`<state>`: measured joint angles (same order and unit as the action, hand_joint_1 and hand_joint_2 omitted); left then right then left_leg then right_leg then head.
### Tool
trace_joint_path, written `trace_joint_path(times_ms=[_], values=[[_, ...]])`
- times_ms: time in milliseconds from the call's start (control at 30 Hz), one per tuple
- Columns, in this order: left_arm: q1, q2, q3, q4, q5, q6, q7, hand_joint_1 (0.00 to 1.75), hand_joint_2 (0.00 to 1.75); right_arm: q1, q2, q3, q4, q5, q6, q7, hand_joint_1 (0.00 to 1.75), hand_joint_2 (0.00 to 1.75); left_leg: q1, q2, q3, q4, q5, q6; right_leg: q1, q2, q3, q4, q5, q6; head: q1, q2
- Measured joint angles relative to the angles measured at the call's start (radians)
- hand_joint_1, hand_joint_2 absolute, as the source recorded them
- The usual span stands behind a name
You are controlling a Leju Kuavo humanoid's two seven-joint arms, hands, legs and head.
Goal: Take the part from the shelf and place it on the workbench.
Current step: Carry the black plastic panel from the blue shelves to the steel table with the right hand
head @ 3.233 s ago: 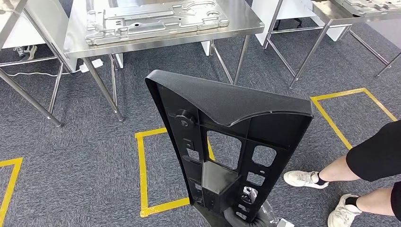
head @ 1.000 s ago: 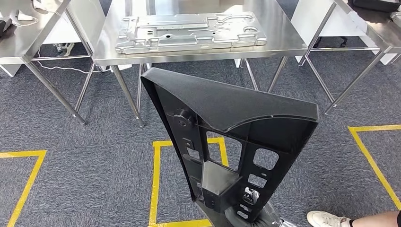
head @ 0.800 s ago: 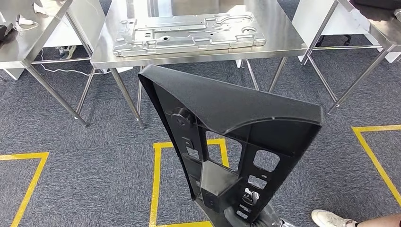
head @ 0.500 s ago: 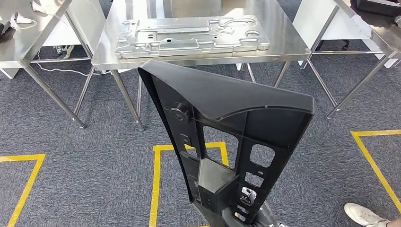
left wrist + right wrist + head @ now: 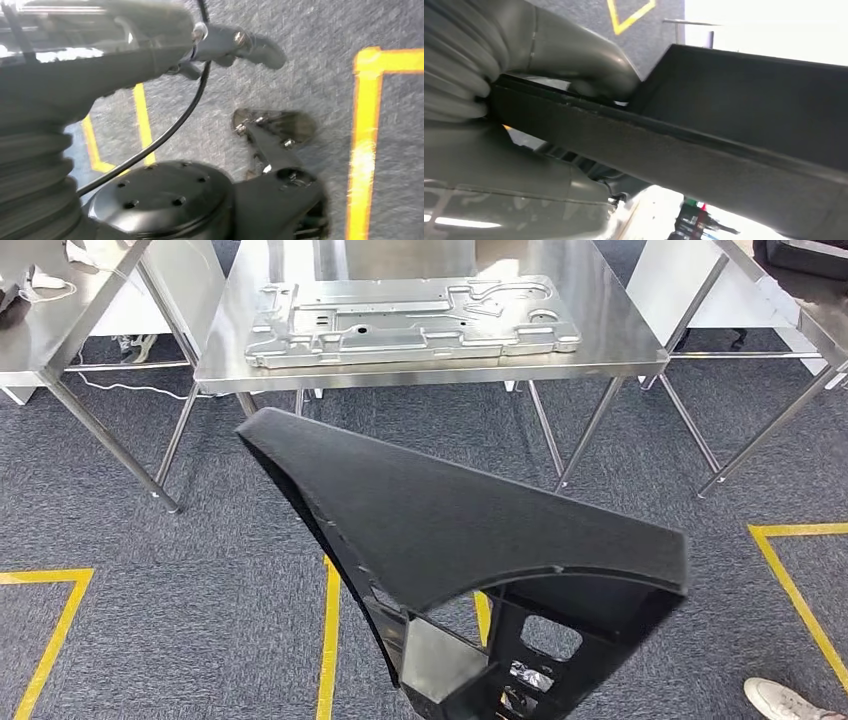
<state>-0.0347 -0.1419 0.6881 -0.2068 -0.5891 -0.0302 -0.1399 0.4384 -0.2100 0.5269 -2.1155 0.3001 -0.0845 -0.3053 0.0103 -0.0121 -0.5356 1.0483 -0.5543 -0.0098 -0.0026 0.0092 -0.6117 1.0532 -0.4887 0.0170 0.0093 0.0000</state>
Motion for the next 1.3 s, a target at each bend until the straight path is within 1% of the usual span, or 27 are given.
trace_joint_path(times_ms=[67,133,167,233,267,300,333,367,400,433,467,600,667,733,767,800,833,900,933,967,1033,1100,1133,1167,1233,1267,1300], values=[[0.000,0.000,0.002,0.000,0.002,0.002,-0.001,0.00,1.75,-0.003,-0.004,0.009,-0.001,-0.007,-0.002,-0.001,1.75,1.75,-0.001,0.001,0.008,-0.006,-0.003,-0.010,-0.004,0.002,0.008,-0.010,-0.003,-0.006,0.000,0.000],[-0.001,0.000,0.008,0.000,0.007,0.007,-0.004,0.00,1.75,-0.023,-0.015,0.026,0.001,-0.029,0.003,-0.005,1.75,1.75,-0.002,0.002,-0.004,0.034,-0.026,-0.018,-0.011,0.001,0.022,-0.019,-0.007,-0.015,-0.001,0.000],[-0.002,0.000,0.012,0.000,0.011,0.009,-0.005,0.00,1.75,-0.039,-0.021,0.034,0.004,-0.044,0.008,-0.009,1.75,1.75,-0.001,0.003,-0.027,0.084,-0.048,-0.019,-0.012,0.000,0.030,-0.022,-0.010,-0.019,-0.002,0.000],[-0.001,-0.001,0.022,0.000,0.016,0.011,-0.007,0.00,1.75,-0.069,-0.035,0.044,0.015,-0.077,0.024,-0.018,1.75,1.75,-0.001,0.003,-0.098,0.214,-0.090,-0.021,-0.011,-0.001,0.042,-0.022,-0.018,-0.025,-0.002,0.000],[0.000,-0.002,0.027,0.000,0.017,0.012,-0.007,0.00,1.75,-0.079,-0.042,0.045,0.023,-0.093,0.033,-0.024,1.75,1.75,0.000,0.003,-0.126,0.254,-0.093,-0.021,-0.011,-0.001,0.048,-0.022,-0.023,-0.026,-0.002,0.000],[0.001,-0.003,0.031,0.000,0.018,0.013,-0.008,0.00,1.75,-0.087,-0.049,0.046,0.032,-0.107,0.041,-0.031,1.75,1.75,0.000,0.003,-0.138,0.262,-0.078,-0.021,-0.012,-0.001,0.055,-0.022,-0.028,-0.026,-0.002,0.000],[0.001,-0.003,0.034,-0.001,0.018,0.015,-0.010,0.00,1.75,-0.093,-0.056,0.047,0.040,-0.120,0.047,-0.039,1.75,1.75,0.001,0.004,-0.133,0.230,-0.044,-0.021,-0.012,-0.001,0.063,-0.021,-0.033,-0.024,-0.002,0.000],[0.001,-0.003,0.037,-0.001,0.018,0.016,-0.013,0.00,1.75,-0.097,-0.062,0.047,0.047,-0.130,0.052,-0.049,1.75,1.75,0.003,0.004,-0.114,0.169,-0.001,-0.021,-0.013,-0.001,0.072,-0.020,-0.040,-0.021,-0.002,0.000],[0.001,-0.003,0.040,-0.001,0.018,0.018,-0.017,0.00,1.75,-0.101,-0.067,0.047,0.053,-0.138,0.056,-0.059,1.75,1.75,0.004,0.004,-0.092,0.110,0.031,-0.022,-0.012,-0.001,0.079,-0.019,-0.047,-0.016,-0.002,0.000],[0.001,-0.004,0.044,-0.001,0.018,0.019,-0.021,0.00,1.75,-0.105,-0.072,0.047,0.059,-0.145,0.060,-0.068,1.75,1.75,0.004,0.004,-0.074,0.061,0.049,-0.019,-0.010,-0.001,0.083,-0.017,-0.054,-0.011,-0.002,0.000],[0.000,-0.004,0.048,-0.001,0.017,0.019,-0.025,0.00,1.75,-0.109,-0.076,0.047,0.064,-0.149,0.062,-0.076,1.75,1.75,0.003,0.003,-0.064,0.033,0.054,-0.016,-0.009,-0.001,0.085,-0.017,-0.058,-0.006,-0.002,0.000],[0.002,-0.004,0.063,-0.002,0.020,0.020,-0.037,0.00,1.75,-0.124,-0.088,0.043,0.084,-0.148,0.062,-0.092,1.75,1.75,0.002,0.002,-0.060,0.018,0.043,0.008,-0.010,-0.001,0.084,-0.015,-0.066,0.009,-0.002,0.000],[0.001,-0.003,0.072,-0.003,0.021,0.020,-0.040,0.00,1.75,-0.129,-0.093,0.032,0.089,-0.139,0.056,-0.095,1.75,1.75,0.006,0.003,-0.054,0.014,0.041,0.017,-0.010,-0.002,0.048,0.052,-0.099,0.014,-0.001,0.000],[0.001,-0.003,0.080,-0.003,0.020,0.018,-0.041,0.00,1.75,-0.125,-0.099,0.010,0.093,-0.136,0.050,-0.098,1.75,1.75,0.005,0.004,-0.050,0.013,0.035,0.024,-0.010,-0.002,-0.030,0.182,-0.143,0.015,-0.001,0.000],[0.001,-0.003,0.083,-0.003,0.017,0.017,-0.041,0.00,1.75,-0.120,-0.103,-0.006,0.096,-0.136,0.048,-0.098,1.75,1.75,0.004,0.003,-0.047,0.013,0.032,0.026,-0.010,-0.002,-0.066,0.234,-0.150,0.015,-0.001,0.000],[0.002,-0.003,0.085,-0.003,0.013,0.016,-0.041,0.00,1.75,-0.114,-0.107,-0.025,0.098,-0.138,0.048,-0.098,1.75,1.75,0.004,0.003,-0.042,0.013,0.028,0.027,-0.010,-0.002,-0.087,0.253,-0.139,0.015,-0.001,0.000],[0.002,-0.003,0.087,-0.003,0.008,0.015,-0.041,0.00,1.75,-0.106,-0.109,-0.045,0.100,-0.141,0.051,-0.098,1.75,1.75,0.003,0.001,-0.036,0.013,0.023,0.027,-0.010,-0.002,-0.089,0.234,-0.110,0.015,-0.001,0.000],[0.002,-0.003,0.093,-0.004,-0.002,0.012,-0.042,0.00,1.75,-0.088,-0.115,-0.096,0.101,-0.148,0.064,-0.101,1.75,1.75,0.003,-0.002,-0.020,0.013,0.012,0.023,-0.008,-0.002,-0.048,0.115,-0.027,0.011,-0.001,0.000],[0.002,-0.003,0.096,-0.004,-0.005,0.010,-0.042,0.00,1.75,-0.080,-0.117,-0.122,0.101,-0.152,0.073,-0.103,1.75,1.75,0.002,-0.003,-0.015,0.013,0.007,0.020,-0.006,-0.002,-0.024,0.055,-0.001,0.008,0.000,0.000],[0.001,-0.003,0.098,-0.005,-0.009,0.010,-0.042,0.00,1.75,-0.071,-0.118,-0.147,0.101,-0.154,0.082,-0.106,1.75,1.75,0.000,-0.003,-0.011,0.012,0.003,0.015,-0.003,-0.002,-0.009,0.015,0.011,0.006,0.000,0.000],[0.001,-0.003,0.102,-0.006,-0.015,0.009,-0.044,0.00,1.75,-0.053,-0.120,-0.190,0.101,-0.152,0.094,-0.107,1.75,1.75,-0.002,-0.002,-0.008,0.005,0.000,0.005,0.001,-0.001,-0.001,-0.007,0.004,0.001,0.000,0.000],[0.000,-0.002,0.104,-0.007,-0.022,0.009,-0.045,0.00,1.75,-0.032,-0.118,-0.223,0.099,-0.146,0.101,-0.108,1.75,1.75,-0.004,0.000,-0.001,0.004,-0.007,-0.005,-0.005,-0.001,0.008,-0.015,0.001,-0.006,0.000,0.000],[0.000,-0.002,0.105,-0.007,-0.024,0.009,-0.045,0.00,1.75,-0.023,-0.118,-0.237,0.097,-0.143,0.103,-0.108,1.75,1.75,-0.005,0.002,-0.005,0.022,-0.018,-0.008,-0.009,-0.001,0.016,-0.020,-0.001,-0.012,-0.001,0.000],[-0.001,-0.001,0.106,-0.008,-0.027,0.009,-0.046,0.00,1.75,-0.016,-0.117,-0.248,0.095,-0.141,0.103,-0.108,1.75,1.75,-0.006,0.003,-0.021,0.064,-0.039,-0.011,-0.012,-0.002,0.026,-0.025,-0.004,-0.016,-0.001,0.000],[0.001,0.001,0.108,-0.008,-0.031,0.008,-0.046,0.00,1.75,-0.001,-0.116,-0.266,0.090,-0.135,0.104,-0.108,1.75,1.75,-0.004,0.004,-0.085,0.194,-0.091,-0.013,-0.012,-0.004,0.040,-0.026,-0.014,-0.024,-0.002,0.000],[0.002,0.001,0.108,-0.008,-0.032,0.008,-0.046,0.00,1.75,0.007,-0.116,-0.273,0.088,-0.132,0.104,-0.108,1.75,1.75,-0.003,0.004,-0.118,0.252,-0.107,-0.014,-0.012,-0.004,0.047,-0.026,-0.020,-0.025,-0.002,0.000],[0.002,0.002,0.109,-0.008,-0.033,0.008,-0.045,0.00,1.75,0.015,-0.115,-0.278,0.086,-0.128,0.105,-0.108,1.75,1.75,-0.002,0.004,-0.139,0.280,-0.103,-0.015,-0.012,-0.004,0.054,-0.026,-0.025,-0.025,-0.002,0.000]])
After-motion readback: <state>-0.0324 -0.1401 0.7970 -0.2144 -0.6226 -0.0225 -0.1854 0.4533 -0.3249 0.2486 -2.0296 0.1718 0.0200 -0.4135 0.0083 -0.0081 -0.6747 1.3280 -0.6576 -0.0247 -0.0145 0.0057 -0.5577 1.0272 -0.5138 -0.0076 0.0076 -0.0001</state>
